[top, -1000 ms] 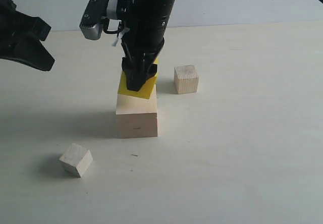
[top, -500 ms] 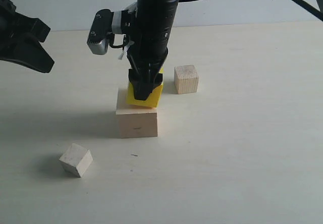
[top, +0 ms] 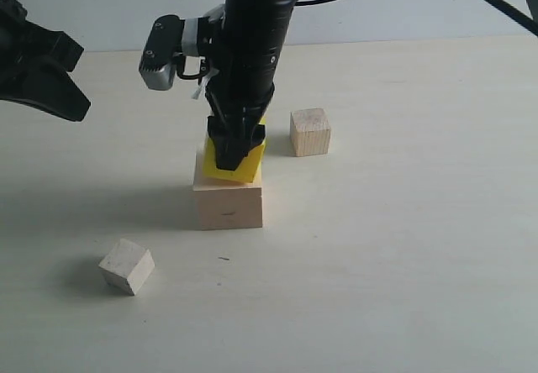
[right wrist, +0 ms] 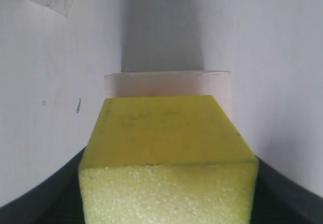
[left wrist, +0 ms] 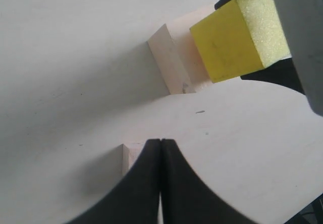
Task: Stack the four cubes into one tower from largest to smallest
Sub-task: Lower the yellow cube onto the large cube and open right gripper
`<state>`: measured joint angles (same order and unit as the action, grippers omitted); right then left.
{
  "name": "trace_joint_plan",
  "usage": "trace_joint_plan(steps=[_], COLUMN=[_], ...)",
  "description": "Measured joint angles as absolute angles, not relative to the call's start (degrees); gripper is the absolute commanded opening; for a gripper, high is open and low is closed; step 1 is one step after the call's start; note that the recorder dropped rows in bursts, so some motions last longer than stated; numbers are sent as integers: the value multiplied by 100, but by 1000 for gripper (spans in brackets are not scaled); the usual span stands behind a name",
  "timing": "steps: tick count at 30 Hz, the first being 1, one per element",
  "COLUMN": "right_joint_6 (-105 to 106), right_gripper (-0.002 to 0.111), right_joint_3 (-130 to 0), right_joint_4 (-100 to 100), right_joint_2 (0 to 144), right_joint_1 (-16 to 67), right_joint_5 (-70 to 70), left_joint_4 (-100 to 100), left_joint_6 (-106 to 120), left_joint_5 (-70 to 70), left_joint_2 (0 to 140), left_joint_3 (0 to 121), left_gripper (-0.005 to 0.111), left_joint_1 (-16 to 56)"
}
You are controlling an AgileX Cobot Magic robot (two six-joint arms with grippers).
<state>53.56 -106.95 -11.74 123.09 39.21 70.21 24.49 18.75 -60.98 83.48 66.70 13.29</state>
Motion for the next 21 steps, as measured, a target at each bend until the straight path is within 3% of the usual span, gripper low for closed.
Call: trace_joint_plan(steps=[21], right_joint_6=[5611], right_gripper=[0], right_joint_3=[-10695], right_joint_4=[-1235], right_joint_2=[12443], right_joint_1=[3946], right_joint_5=[6977], left_joint_4=[2449], left_joint_6=[1875], left_joint_5=[-6098], left_joint_2=[8348], left_joint_3=[6670], left_gripper=[0], left_joint_1=[1329])
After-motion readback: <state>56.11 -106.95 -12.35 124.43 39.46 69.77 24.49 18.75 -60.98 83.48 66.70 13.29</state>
